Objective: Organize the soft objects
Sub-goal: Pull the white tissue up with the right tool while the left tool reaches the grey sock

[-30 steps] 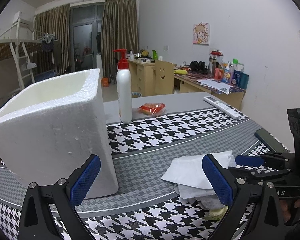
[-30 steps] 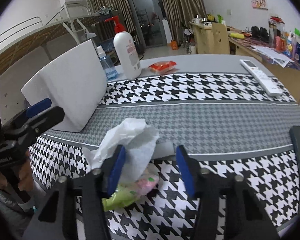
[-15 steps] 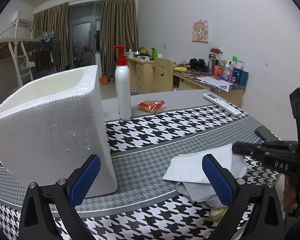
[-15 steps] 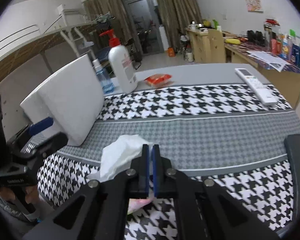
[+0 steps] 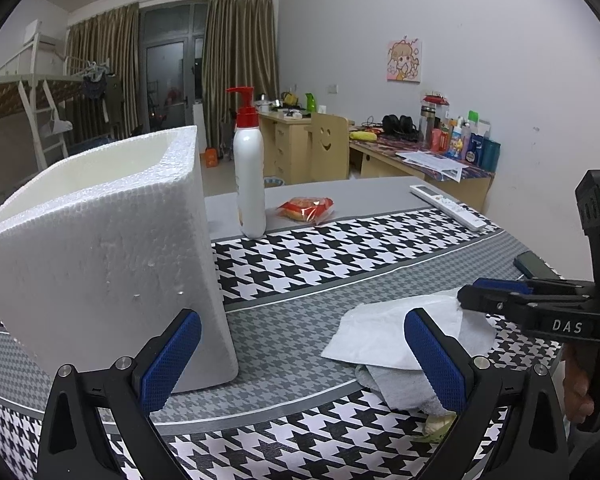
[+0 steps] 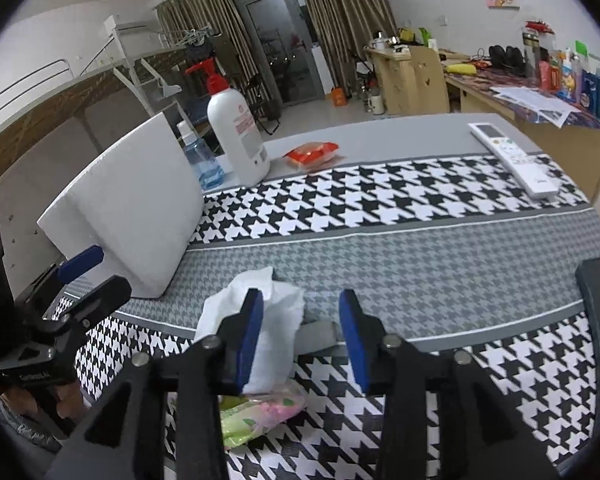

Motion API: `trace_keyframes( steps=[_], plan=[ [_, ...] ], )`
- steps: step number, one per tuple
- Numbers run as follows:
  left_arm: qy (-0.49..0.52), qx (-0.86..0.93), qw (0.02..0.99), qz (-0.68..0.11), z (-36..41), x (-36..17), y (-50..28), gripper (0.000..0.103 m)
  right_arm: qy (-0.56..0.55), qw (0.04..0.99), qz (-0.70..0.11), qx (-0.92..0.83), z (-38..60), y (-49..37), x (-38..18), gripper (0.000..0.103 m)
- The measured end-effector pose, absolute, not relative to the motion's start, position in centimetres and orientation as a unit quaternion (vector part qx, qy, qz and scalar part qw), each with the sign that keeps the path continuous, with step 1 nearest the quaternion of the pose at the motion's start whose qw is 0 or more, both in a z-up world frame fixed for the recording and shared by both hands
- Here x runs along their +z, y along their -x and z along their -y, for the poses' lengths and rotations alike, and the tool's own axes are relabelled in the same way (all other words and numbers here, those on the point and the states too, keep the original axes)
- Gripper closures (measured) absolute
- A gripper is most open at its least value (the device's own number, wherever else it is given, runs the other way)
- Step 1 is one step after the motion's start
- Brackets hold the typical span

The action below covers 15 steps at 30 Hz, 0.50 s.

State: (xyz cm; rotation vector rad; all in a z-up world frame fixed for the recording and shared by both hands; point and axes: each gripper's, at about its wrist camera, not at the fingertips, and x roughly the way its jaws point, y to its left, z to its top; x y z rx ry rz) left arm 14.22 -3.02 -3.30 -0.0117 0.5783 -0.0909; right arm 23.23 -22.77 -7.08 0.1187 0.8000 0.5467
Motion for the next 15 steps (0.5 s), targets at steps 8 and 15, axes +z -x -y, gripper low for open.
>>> trace_keyframes(
  steps=[8,15],
  plan=[
    [0.013,-0.038,0.957,-0.286,2.6,-3.5,-14.0,0.001,-0.082,0.875,-0.378,0.29,22.6,-23.1,-6.6,0.032],
    [0.01,-0.044,0.958,-0.282,2.6,-3.5,-13.6,0.001,-0.066,0.865,-0.405,0.291,21.0,-23.8,-7.8,0.032]
  ],
)
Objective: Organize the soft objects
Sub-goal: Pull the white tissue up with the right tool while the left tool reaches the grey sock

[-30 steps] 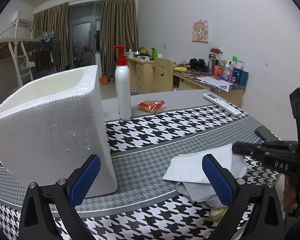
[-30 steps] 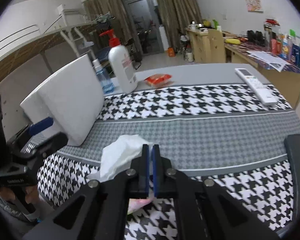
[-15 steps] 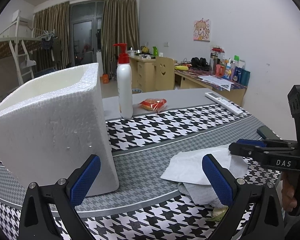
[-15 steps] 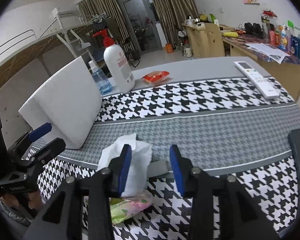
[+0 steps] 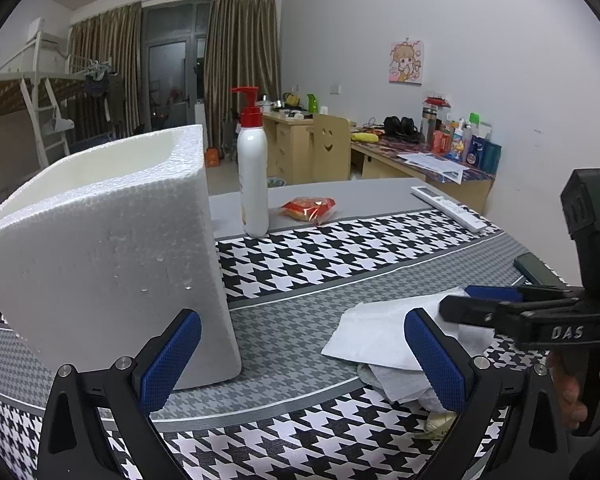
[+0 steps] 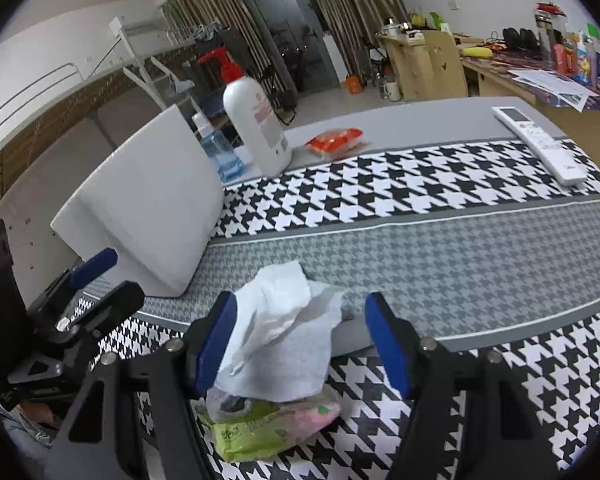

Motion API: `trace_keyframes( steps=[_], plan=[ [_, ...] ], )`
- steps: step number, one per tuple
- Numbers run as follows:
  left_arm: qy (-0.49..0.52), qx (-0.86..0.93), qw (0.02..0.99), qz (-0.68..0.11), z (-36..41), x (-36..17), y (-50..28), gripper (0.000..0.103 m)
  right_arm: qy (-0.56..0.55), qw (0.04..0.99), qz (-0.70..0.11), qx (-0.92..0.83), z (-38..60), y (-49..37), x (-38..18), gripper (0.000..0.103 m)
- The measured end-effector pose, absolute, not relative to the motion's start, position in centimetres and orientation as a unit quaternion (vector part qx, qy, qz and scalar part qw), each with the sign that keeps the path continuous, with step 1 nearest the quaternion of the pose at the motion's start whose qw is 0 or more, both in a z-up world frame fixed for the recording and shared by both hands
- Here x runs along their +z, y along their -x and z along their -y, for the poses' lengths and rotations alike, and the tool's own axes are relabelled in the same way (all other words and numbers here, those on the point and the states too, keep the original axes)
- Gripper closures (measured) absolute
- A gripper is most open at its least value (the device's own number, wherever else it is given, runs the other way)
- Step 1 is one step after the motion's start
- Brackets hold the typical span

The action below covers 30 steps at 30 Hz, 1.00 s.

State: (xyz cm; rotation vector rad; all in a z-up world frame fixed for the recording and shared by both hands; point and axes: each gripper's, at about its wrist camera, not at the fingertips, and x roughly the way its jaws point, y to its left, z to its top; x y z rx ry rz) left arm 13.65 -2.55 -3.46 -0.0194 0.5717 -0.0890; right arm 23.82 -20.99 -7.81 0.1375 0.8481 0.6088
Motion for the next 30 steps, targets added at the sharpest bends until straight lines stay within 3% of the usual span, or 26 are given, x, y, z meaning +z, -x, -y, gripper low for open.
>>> trace_keyframes(
  steps=[2,5,8,30],
  plan=[
    [0.011,-0.044,0.958,-0.282,2.4,-3.5,-13.6,0.001,-0.064,0.864,-0.407,0.291,20.7,-23.9,-8.0,0.034],
    [0.01,-0.046,0.957,-0.287,2.5,-3.6,-13.7,0.001,-0.058,0.859,-0.414,0.295,20.4,-24.0,-8.1,0.074],
    [0.011,-0.052,0.955,-0.292,2.6,-3.8,-13.8,0.001,-0.048,0.863,-0.408,0.295,20.3,-23.9,-7.8,0.094],
    [-0.004,-0.1,0.943,-0.319,5.8,-4.4,-14.3,0.001,-0.085,0.904,-0.351,0.229,26.8,-23.2,-5.2,0.095]
  ],
)
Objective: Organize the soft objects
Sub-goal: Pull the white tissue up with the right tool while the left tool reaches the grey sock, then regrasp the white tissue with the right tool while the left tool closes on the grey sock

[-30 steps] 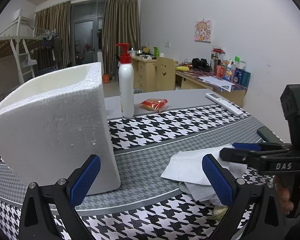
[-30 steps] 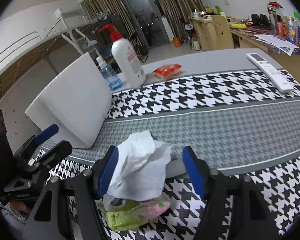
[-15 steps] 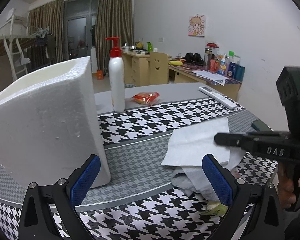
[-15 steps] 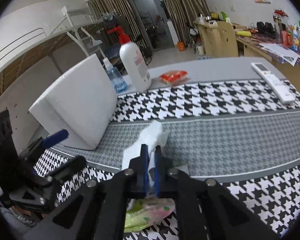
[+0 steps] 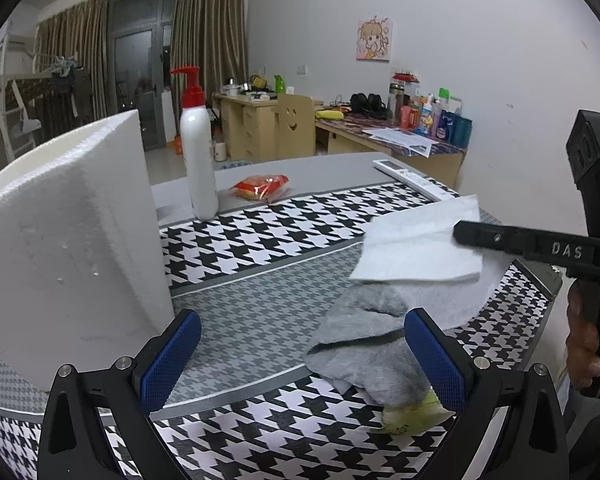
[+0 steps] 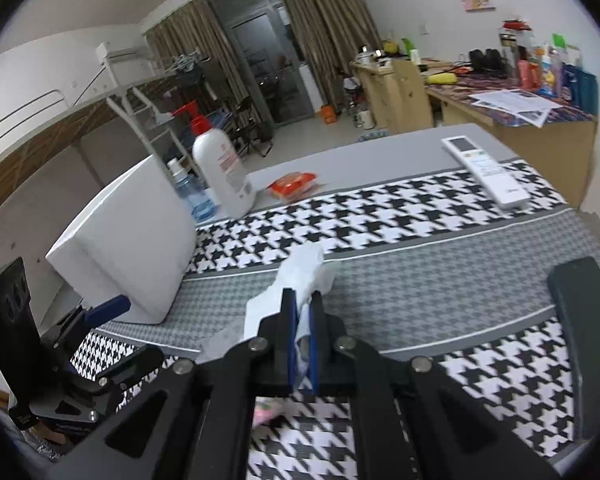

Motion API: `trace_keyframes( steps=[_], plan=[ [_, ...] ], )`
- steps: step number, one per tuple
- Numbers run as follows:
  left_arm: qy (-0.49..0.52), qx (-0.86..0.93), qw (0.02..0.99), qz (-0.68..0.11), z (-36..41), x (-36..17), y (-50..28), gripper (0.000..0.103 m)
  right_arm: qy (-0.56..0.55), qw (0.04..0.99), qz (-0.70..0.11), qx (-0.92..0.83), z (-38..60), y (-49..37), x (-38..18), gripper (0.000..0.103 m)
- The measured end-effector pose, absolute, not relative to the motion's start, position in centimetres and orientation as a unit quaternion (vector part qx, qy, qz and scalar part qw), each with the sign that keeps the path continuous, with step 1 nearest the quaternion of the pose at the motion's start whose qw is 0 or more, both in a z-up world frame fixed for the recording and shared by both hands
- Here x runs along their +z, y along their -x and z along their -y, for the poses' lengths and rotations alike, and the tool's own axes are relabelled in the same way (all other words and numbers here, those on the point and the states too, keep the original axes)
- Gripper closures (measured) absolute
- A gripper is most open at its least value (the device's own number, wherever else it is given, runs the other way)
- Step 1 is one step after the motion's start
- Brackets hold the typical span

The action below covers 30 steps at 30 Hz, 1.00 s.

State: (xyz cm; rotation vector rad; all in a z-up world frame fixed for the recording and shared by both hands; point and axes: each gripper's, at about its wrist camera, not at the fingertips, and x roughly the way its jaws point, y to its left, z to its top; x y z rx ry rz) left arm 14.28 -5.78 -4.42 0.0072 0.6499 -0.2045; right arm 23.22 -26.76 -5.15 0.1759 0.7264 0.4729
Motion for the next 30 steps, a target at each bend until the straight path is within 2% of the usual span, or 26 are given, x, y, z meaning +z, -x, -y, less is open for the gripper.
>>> trace_keyframes(
  steps=[15,16,18,20,25,30],
  plan=[
    [-0.009,-0.117,0.925,-0.361,8.1,-5.6,-16.5,0.002,-0.08,0.912,-0.37,0.157,30.3,-23.0,-7.7,0.093],
    [-0.009,-0.117,0.924,-0.365,8.2,-5.7,-16.7,0.003,-0.075,0.914,-0.37,0.146,30.5,-23.0,-7.8,0.088],
    [-0.011,-0.119,0.92,-0.373,8.5,-6.0,-17.1,0.006,-0.069,0.92,-0.364,0.13,31.0,-22.8,-7.9,0.046],
    [-0.012,-0.127,0.917,-0.378,8.8,-6.1,-17.2,0.007,-0.069,0.927,-0.347,0.125,31.5,-22.3,-7.7,0.034],
    [-0.026,-0.14,0.914,-0.38,10.2,-6.2,-17.3,0.01,-0.065,0.928,-0.343,0.128,31.9,-21.9,-7.7,0.034],
    [-0.045,-0.16,0.905,-0.391,11.4,-6.7,-17.3,0.026,-0.071,0.926,-0.349,0.129,32.1,-21.9,-8.1,0.034]
  ],
)
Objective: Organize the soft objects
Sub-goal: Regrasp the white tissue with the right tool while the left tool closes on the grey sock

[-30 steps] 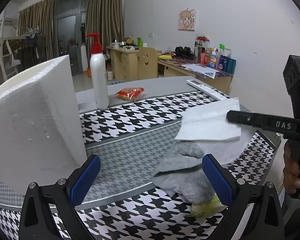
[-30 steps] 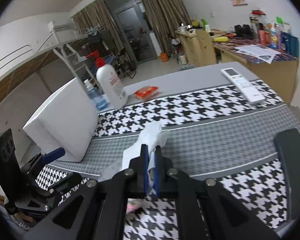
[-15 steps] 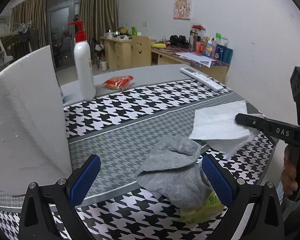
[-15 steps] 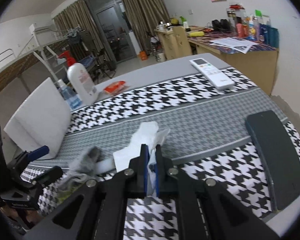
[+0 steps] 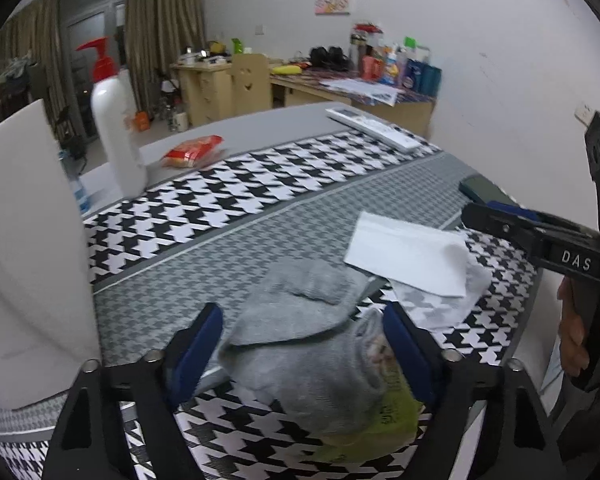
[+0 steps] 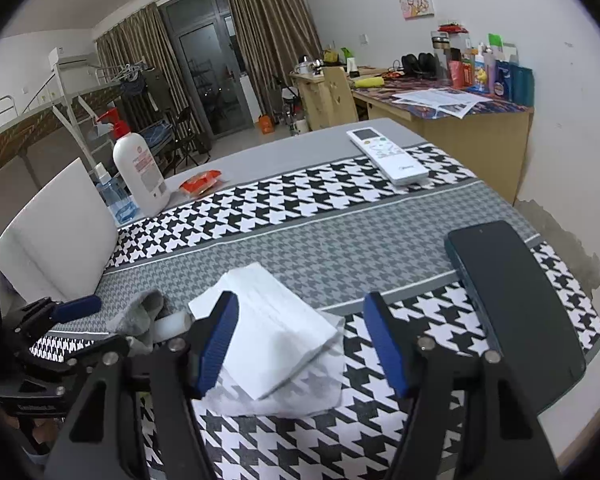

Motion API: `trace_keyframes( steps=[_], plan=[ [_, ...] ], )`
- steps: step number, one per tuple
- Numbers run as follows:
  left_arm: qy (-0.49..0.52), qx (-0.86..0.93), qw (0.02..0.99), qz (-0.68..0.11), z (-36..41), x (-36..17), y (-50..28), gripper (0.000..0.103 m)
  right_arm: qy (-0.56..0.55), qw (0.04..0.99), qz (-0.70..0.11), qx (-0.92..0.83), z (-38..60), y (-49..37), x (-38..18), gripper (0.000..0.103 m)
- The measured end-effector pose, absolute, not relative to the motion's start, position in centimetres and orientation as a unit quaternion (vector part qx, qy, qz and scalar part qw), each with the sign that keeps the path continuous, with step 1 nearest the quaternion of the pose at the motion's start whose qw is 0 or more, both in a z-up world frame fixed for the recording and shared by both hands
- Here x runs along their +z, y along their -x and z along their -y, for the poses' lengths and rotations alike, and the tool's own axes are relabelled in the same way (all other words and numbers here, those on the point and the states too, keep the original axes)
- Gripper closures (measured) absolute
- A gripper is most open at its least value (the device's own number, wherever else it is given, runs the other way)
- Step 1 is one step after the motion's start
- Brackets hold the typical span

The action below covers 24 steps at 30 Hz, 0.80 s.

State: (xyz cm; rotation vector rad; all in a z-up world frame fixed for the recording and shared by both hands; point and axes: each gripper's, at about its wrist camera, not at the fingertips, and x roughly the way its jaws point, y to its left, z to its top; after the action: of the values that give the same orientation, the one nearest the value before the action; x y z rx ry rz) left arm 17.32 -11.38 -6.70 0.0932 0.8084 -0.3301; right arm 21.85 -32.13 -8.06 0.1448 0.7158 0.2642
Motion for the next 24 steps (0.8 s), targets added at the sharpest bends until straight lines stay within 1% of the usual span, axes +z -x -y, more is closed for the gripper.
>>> trace_keyframes(
  steps=[1,4,6,10,12,14,19,20,24],
  plan=[
    [-0.047,-0.161,0.903,-0.395,11.5,-6.9,-17.4,0.027,-0.071,0.925,-0.349,0.13,32.1,-21.8,-8.1,0.034],
    [-0.049,-0.158,0.901,-0.401,11.6,-7.0,-17.7,0.036,-0.071,0.925,-0.349,0.134,32.1,-21.6,-8.2,0.034],
    [-0.05,-0.156,0.898,-0.407,11.6,-7.2,-18.0,0.046,-0.072,0.924,-0.35,0.137,32.0,-21.5,-8.2,0.034],
    [-0.053,-0.157,0.894,-0.416,11.7,-7.6,-18.1,0.058,-0.066,0.923,-0.353,0.14,31.6,-21.5,-8.4,0.033],
    [-0.055,-0.161,0.893,-0.417,11.7,-7.7,-18.2,0.068,-0.063,0.922,-0.355,0.142,31.4,-21.5,-8.4,0.033],
    [-0.053,-0.165,0.891,-0.418,11.7,-7.7,-18.2,0.076,-0.061,0.921,-0.356,0.144,31.2,-21.5,-8.4,0.033],
    [-0.045,-0.171,0.891,-0.418,11.5,-7.5,-18.1,0.091,-0.053,0.919,-0.36,0.152,30.4,-21.7,-8.5,0.033],
    [-0.043,-0.167,0.893,-0.417,11.3,-7.4,-18.1,0.093,-0.049,0.919,-0.359,0.153,30.1,-21.7,-8.5,0.033],
    [-0.029,-0.169,0.897,-0.407,10.4,-6.6,-17.8,0.093,-0.04,0.917,-0.365,0.158,29.4,-22.0,-8.7,0.033]
  ],
)
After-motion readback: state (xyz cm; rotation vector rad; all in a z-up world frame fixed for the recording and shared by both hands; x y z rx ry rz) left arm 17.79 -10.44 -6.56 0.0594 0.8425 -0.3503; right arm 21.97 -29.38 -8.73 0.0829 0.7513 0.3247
